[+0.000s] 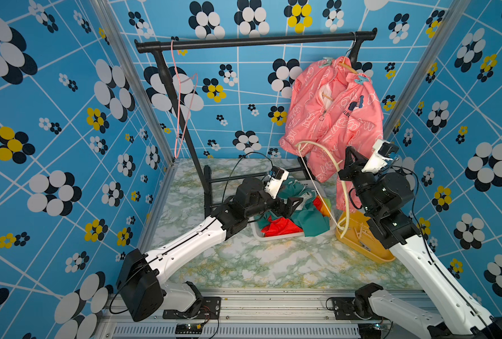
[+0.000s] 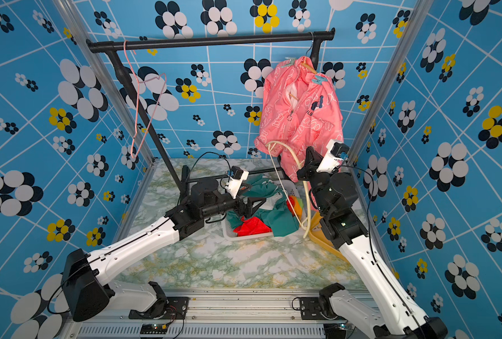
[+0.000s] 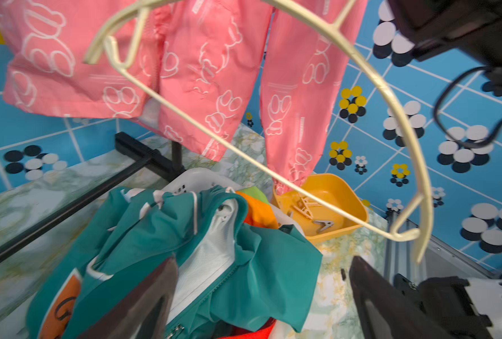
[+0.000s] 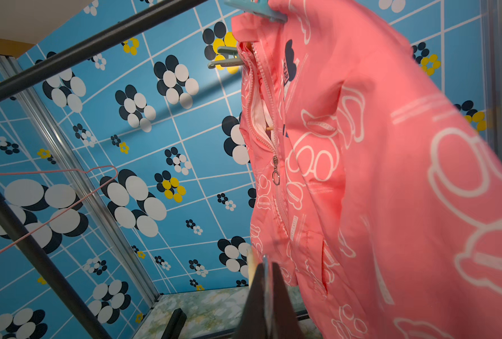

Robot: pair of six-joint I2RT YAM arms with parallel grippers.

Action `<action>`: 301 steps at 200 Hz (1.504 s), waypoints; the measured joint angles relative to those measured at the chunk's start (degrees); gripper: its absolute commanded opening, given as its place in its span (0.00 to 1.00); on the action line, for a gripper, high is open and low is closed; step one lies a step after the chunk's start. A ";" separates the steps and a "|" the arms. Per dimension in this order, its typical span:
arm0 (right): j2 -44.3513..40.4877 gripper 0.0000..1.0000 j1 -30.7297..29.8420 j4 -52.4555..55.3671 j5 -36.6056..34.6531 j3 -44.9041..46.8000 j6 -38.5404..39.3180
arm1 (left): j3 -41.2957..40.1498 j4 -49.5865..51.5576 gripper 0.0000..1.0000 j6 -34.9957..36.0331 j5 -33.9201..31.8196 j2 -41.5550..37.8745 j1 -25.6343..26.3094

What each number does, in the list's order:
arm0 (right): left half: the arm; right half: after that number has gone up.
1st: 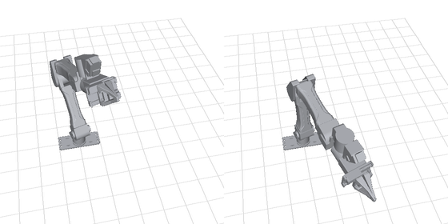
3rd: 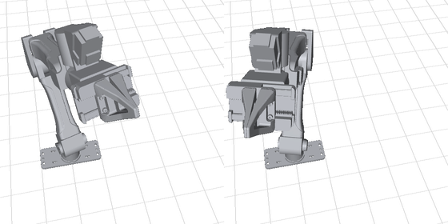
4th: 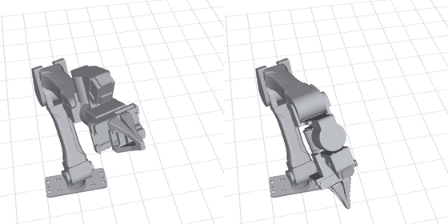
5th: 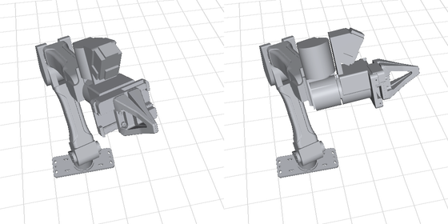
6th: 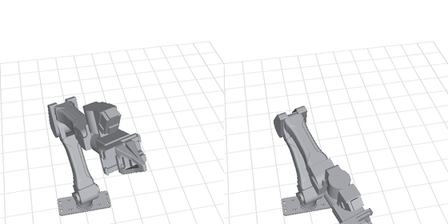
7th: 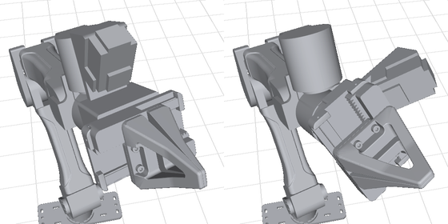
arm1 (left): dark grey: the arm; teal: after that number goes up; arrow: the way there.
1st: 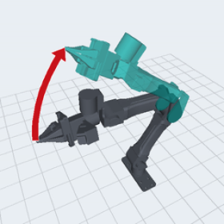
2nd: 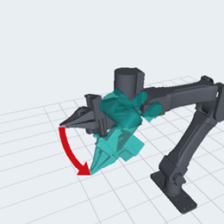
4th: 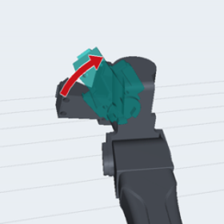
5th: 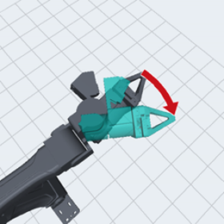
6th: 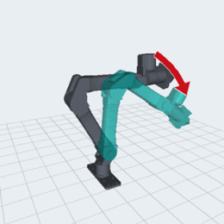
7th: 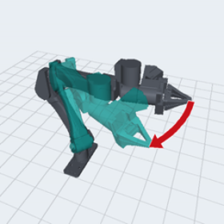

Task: Remove the clothespins securing jackets to the hanger
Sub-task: Place the hanger at the clothesline.

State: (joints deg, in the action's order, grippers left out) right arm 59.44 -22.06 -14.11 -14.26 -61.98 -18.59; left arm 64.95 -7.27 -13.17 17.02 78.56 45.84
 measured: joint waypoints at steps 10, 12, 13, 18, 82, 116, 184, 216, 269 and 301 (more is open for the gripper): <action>2.51 0.00 0.00 -2.03 -0.35 -0.04 -1.75 | 0.00 -1.03 0.84 -1.01 1.75 0.31 1.11; 2.86 0.00 0.00 -2.34 -0.44 -0.07 -1.88 | 0.02 -1.22 0.84 -1.01 1.97 0.35 1.29; 3.23 0.00 0.00 -2.62 -0.46 -0.07 -2.03 | 0.00 -1.46 0.84 -1.09 2.19 0.39 1.46; 4.48 0.00 0.00 -3.39 -0.63 -0.13 -2.95 | 0.04 -1.95 0.83 -1.31 2.91 0.59 2.16; 14.97 0.00 -0.96 -7.78 -4.37 -4.00 -9.99 | 5.53 -1.81 0.79 2.10 -0.24 7.39 9.35; 15.69 0.00 -2.19 -8.87 -6.03 -5.44 -11.23 | 9.09 -1.25 0.79 5.64 -8.22 11.45 11.23; 15.45 0.00 -2.19 -8.87 -7.80 -5.57 -12.57 | 14.34 -0.46 0.49 8.83 -14.53 17.73 11.63; 15.17 0.00 -2.29 -8.87 -8.20 -5.53 -13.46 | 15.69 -0.46 0.27 9.64 -16.26 18.75 11.67; 14.01 0.00 -2.40 -9.09 -9.11 -5.46 -13.75 | 16.13 -0.04 0.00 8.72 -20.11 19.06 11.37; 13.90 0.10 -2.40 -9.11 -8.50 -5.31 -13.35 | 16.13 0.20 0.00 8.74 -21.11 19.06 11.56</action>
State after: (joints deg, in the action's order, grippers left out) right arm 73.34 -24.47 -23.22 -22.76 -67.29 -31.94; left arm 81.08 -7.07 -4.43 -4.10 97.62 57.41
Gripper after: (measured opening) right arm 0.055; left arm 0.189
